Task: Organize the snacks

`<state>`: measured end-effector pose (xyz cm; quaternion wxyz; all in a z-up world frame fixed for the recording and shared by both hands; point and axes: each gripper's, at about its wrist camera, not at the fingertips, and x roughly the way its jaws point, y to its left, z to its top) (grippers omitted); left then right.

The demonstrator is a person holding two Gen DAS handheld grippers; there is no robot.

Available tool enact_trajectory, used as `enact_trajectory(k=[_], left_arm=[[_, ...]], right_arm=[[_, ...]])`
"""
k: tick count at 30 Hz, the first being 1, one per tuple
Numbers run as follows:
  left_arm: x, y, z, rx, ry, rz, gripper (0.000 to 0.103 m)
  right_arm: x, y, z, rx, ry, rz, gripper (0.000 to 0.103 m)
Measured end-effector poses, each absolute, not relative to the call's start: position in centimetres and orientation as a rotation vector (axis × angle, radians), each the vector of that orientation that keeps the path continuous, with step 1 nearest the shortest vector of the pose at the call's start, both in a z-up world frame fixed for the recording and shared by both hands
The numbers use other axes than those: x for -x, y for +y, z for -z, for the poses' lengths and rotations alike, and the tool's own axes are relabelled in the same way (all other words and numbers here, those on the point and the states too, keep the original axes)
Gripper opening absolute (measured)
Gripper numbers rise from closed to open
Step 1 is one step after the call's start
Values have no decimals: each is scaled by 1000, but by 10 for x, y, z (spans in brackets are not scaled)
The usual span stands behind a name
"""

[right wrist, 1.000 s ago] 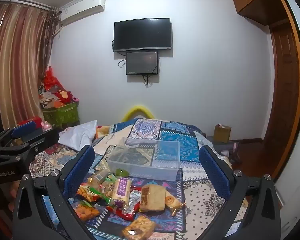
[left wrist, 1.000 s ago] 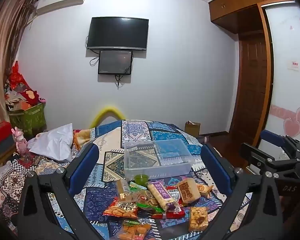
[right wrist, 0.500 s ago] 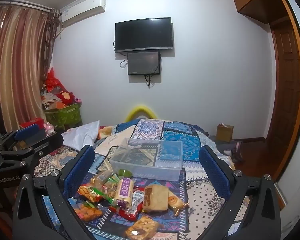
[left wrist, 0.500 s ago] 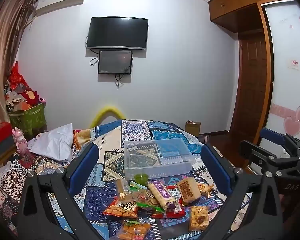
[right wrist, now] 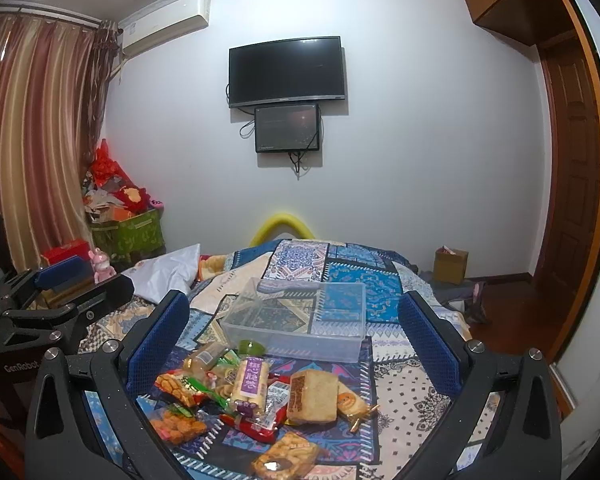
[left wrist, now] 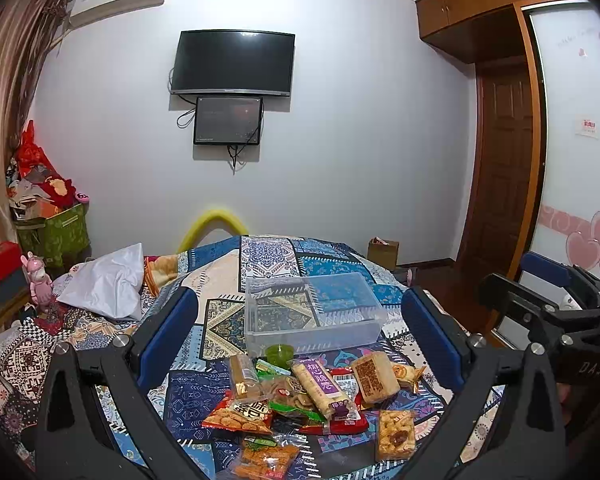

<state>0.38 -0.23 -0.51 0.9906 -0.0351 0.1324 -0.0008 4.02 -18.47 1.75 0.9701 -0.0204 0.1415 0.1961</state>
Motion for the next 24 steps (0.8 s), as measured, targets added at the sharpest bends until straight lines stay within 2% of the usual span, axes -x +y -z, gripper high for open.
enact_trajectory(k=[24], left_arm=[[-5,-4,6,73,275,3,103]], right_arm=[[-42,-188,-18,29,289,-400,103]])
